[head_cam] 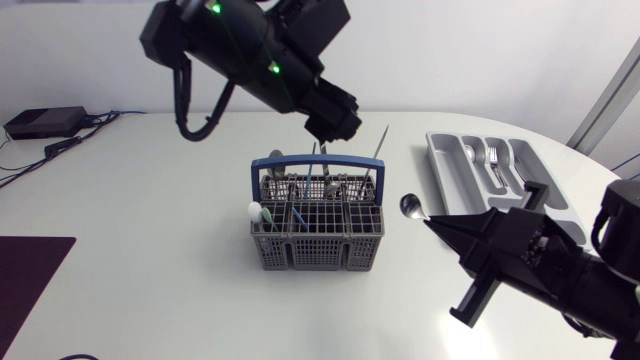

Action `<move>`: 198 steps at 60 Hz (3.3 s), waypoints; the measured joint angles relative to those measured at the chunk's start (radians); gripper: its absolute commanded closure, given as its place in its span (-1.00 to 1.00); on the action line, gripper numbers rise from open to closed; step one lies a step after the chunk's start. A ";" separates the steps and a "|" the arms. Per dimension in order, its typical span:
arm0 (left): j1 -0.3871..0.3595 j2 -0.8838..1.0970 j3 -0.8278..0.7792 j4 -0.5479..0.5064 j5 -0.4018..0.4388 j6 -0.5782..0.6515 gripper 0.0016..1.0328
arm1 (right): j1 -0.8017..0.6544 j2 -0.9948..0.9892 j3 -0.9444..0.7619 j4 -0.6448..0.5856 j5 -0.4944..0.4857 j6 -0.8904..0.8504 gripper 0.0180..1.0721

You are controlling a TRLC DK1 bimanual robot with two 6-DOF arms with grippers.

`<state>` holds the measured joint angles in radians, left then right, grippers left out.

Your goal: Unload the cutlery basket into the drawer organizer.

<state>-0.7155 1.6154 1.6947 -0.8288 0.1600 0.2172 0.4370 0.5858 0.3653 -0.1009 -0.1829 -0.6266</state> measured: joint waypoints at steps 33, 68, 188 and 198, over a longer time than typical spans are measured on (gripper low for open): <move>0.074 -0.120 -0.233 -0.004 0.024 0.219 -0.56 | -0.732 0.382 0.065 -0.164 -0.649 -0.515 0.86; 0.106 -0.130 -0.320 0.018 0.050 0.229 -0.56 | -1.077 1.148 0.665 -0.504 -0.713 -1.138 0.88; 0.012 0.053 -0.141 -0.229 -0.042 0.043 -0.34 | -0.785 0.634 0.268 -0.585 -0.727 -0.897 -0.71; 0.012 0.074 -0.142 -0.229 -0.092 0.031 -0.27 | -0.763 0.592 0.253 -0.569 -0.730 -0.860 -0.71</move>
<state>-0.7036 1.6894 1.5532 -1.0573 0.0685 0.2485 -0.3264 1.1782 0.6178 -0.6701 -0.9131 -1.4868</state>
